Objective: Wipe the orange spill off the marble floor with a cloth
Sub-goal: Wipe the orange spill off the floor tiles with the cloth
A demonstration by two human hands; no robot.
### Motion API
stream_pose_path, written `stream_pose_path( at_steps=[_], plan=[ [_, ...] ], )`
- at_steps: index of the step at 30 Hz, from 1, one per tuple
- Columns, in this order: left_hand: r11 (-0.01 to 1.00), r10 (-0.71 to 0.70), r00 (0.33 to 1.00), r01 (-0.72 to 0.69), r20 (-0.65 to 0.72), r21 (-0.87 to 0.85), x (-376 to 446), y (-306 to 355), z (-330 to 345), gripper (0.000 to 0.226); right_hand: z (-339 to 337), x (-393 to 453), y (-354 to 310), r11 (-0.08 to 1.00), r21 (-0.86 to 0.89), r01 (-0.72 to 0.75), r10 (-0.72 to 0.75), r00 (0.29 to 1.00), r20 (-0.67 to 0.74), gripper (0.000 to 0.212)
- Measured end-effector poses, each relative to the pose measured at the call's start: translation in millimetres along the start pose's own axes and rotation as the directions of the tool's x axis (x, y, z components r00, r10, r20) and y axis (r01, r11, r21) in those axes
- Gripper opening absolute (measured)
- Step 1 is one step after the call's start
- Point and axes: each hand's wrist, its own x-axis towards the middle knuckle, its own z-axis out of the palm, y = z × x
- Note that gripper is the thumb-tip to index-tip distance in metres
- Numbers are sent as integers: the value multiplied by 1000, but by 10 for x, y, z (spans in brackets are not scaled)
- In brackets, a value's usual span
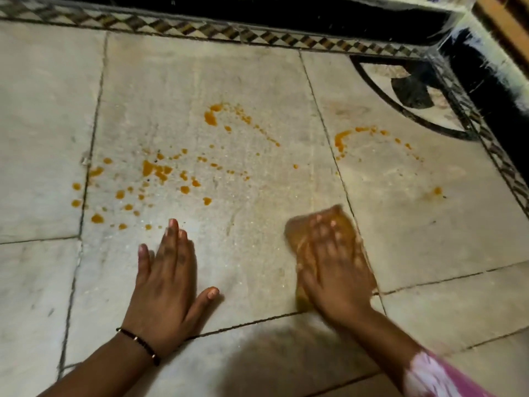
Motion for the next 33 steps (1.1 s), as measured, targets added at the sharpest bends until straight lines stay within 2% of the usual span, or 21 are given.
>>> stream_pose_path(
  at_steps=[2,3,4,5,8,10,13,15,18,20,22,24,26,28,30,33],
  plan=[
    [1000,27,999,-27,30,4,-77,9,70,87,78,-263,31,977,29,211,-211,977,16,68],
    [999,42,998,-42,44,13,-120,-4,92,88,62,-269,57,964,66,259,-261,965,21,66],
    [998,59,997,-61,53,28,-141,-12,114,88,41,-216,84,964,103,246,-249,968,17,65],
    [996,74,995,-77,63,49,-153,-28,128,89,30,-98,85,974,123,192,-193,981,-4,64],
    [991,87,992,-96,90,92,-136,-29,140,91,-41,498,-82,991,103,-90,97,993,-68,72],
    [993,73,992,-82,102,90,-120,-11,130,94,-82,889,-325,987,72,-142,145,989,-40,71],
    [993,60,992,-71,108,96,-122,10,127,97,-57,999,-771,995,50,86,-87,996,9,69],
    [992,57,992,-68,110,103,-119,10,131,98,13,699,-921,963,44,267,-267,964,-17,66],
    [994,49,993,-59,107,92,-114,9,137,98,130,58,-726,922,17,386,-386,922,-32,66],
    [995,51,994,-59,102,84,-118,10,139,98,175,-291,-376,944,6,329,-329,944,-35,66],
    [995,49,995,-56,90,76,-128,10,142,96,134,-388,-11,988,21,153,-152,987,-49,67],
    [995,51,995,-58,86,79,-128,14,141,95,54,-199,212,998,42,-39,41,998,-50,68],
    [995,55,995,-62,86,84,-125,22,143,95,-25,179,212,980,59,-188,192,979,-64,75],
    [995,52,995,-59,86,79,-128,27,141,95,-68,559,19,968,40,-248,250,965,-73,78],
    [994,57,995,-64,83,83,-121,32,136,95,-45,733,-287,987,28,-157,159,985,-61,76],
    [993,65,994,-73,89,95,-124,18,132,95,49,437,-657,992,52,116,-111,991,-77,71]
  ],
)
